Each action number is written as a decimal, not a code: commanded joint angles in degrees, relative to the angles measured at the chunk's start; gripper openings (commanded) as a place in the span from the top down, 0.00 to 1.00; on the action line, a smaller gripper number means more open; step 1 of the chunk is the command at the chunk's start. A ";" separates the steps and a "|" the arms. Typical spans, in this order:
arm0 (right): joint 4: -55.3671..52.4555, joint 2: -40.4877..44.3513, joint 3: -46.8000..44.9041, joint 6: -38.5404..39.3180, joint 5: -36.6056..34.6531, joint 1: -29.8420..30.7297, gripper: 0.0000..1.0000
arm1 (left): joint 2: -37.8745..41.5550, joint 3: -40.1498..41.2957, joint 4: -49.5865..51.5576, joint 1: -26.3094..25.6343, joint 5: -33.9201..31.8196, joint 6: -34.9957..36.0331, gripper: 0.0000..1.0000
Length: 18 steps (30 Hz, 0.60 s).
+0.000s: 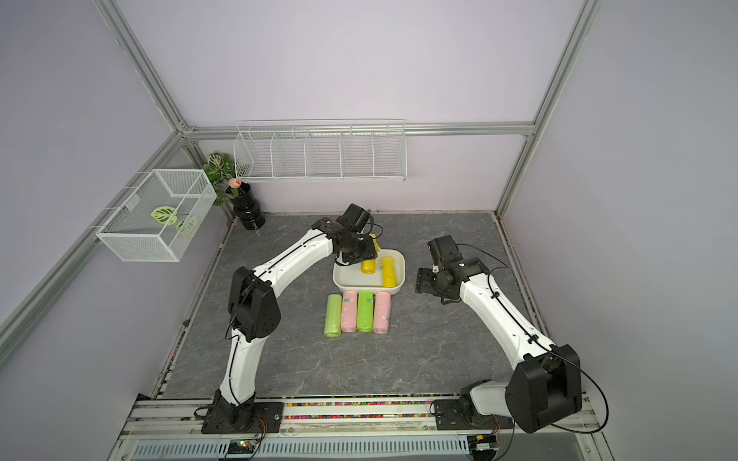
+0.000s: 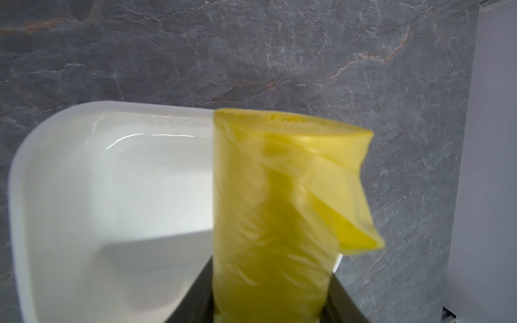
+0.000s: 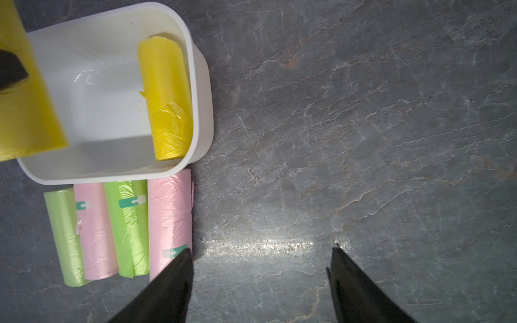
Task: Put the roll of trash bags into the storage box
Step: Place the roll of trash bags in the storage box.
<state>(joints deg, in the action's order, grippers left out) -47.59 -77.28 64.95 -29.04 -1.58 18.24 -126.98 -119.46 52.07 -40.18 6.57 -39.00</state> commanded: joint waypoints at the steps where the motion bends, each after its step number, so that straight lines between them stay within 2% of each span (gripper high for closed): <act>1: 1.01 -0.12 -0.54 0.74 1.98 -0.17 0.22 | -2.44 -4.06 -0.36 -0.05 1.64 -0.97 0.79; 18: 1.45 -1.89 -1.20 0.55 2.64 -0.17 0.22 | -8.13 -1.62 -4.33 -0.07 2.60 -2.70 0.80</act>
<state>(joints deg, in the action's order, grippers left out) -46.83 -78.24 64.93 -28.91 0.27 18.24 -133.80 -121.56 49.80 -40.14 8.25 -41.41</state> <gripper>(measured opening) 0.783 0.457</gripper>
